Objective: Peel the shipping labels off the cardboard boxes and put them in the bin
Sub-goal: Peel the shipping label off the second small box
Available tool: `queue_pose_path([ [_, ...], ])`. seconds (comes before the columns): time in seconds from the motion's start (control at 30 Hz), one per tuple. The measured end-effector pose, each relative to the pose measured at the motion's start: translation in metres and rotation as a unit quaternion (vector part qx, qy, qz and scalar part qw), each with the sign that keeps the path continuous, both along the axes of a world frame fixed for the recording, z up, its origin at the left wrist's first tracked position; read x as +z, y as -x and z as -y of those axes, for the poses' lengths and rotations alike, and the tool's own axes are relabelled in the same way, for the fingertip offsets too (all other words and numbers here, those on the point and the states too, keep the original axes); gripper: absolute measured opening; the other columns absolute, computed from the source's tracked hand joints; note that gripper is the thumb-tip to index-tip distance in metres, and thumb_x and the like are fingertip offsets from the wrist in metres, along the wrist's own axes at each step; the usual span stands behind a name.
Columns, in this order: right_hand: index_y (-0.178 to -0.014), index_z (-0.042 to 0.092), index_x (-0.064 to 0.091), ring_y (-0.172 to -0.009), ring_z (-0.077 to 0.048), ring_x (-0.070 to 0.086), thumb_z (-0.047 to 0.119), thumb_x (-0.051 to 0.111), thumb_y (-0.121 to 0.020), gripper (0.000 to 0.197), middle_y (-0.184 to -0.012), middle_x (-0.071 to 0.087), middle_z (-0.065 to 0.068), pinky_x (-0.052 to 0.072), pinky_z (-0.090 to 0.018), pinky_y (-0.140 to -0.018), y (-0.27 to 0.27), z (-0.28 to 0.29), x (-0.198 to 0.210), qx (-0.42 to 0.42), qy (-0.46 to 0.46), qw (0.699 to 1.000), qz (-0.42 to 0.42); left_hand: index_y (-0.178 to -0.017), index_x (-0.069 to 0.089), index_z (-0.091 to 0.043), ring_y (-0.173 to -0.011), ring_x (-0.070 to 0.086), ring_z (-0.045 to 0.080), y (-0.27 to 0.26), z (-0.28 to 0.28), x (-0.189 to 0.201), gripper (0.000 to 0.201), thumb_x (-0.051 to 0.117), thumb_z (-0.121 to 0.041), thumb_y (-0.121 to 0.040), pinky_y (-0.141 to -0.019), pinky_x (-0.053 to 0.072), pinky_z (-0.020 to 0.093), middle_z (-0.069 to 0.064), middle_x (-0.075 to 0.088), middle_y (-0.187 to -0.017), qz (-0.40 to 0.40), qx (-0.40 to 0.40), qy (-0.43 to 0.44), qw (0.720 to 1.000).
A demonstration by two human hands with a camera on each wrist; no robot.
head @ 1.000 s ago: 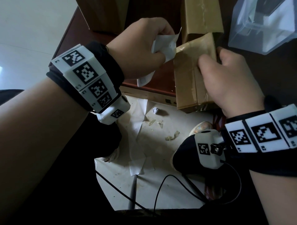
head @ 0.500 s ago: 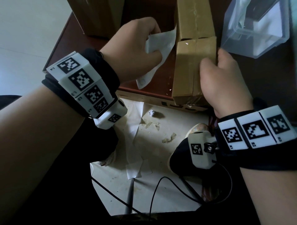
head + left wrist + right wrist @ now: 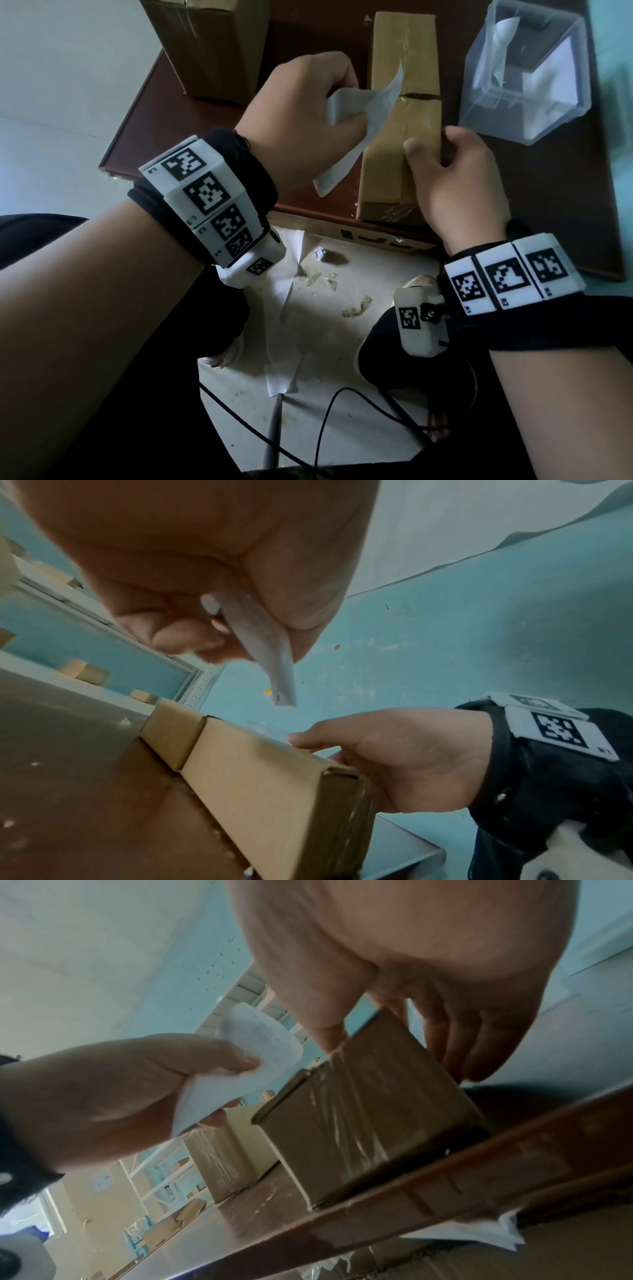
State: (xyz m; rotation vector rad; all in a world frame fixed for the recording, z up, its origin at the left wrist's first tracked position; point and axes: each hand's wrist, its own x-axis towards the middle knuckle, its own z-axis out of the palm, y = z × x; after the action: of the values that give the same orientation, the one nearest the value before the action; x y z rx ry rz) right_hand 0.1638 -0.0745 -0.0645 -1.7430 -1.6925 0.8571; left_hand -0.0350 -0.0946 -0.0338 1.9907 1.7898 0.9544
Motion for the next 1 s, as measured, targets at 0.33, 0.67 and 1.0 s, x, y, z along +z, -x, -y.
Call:
queue_pose_path([
  [0.33, -0.080, 0.009, 0.070, -0.060, -0.010, 0.062, 0.055, 0.063, -0.101, 0.051, -0.067, 0.066, -0.005, 0.044, -0.014, -0.055, 0.007, 0.030, 0.054, -0.013, -0.072, 0.985, -0.159, -0.083, 0.064, -0.009, -0.062, 0.053, 0.008, -0.030, -0.015, 0.011, 0.021, 0.075, -0.026, -0.086, -0.053, 0.040, 0.018, -0.003, 0.061, -0.073, 0.100, 0.016, -0.124, 0.987],
  [0.67, -0.087, 0.000, 0.071, -0.075, -0.035, 0.067, 0.029, 0.063, -0.102, 0.033, -0.083, 0.070, -0.022, 0.052, -0.036, -0.068, -0.002, 0.020, 0.055, -0.057, -0.019, 0.959, -0.278, -0.081, 0.066, -0.017, -0.063, 0.052, 0.012, -0.057, -0.019, 0.010, 0.013, 0.071, -0.027, -0.086, -0.055, 0.046, 0.033, -0.014, 0.053, -0.070, 0.010, -0.005, -0.145, 0.989],
  [1.0, -0.082, 0.003, 0.062, -0.067, -0.028, 0.044, 0.029, 0.053, -0.091, 0.029, -0.077, 0.052, -0.020, 0.036, -0.038, -0.063, -0.013, 0.013, 0.061, -0.131, -0.011, 0.940, -0.315, -0.079, 0.071, -0.016, -0.076, 0.056, 0.025, -0.073, -0.019, 0.010, 0.033, 0.076, -0.047, -0.087, -0.063, 0.037, 0.029, -0.006, 0.065, -0.075, -0.037, -0.050, -0.245, 0.967],
])
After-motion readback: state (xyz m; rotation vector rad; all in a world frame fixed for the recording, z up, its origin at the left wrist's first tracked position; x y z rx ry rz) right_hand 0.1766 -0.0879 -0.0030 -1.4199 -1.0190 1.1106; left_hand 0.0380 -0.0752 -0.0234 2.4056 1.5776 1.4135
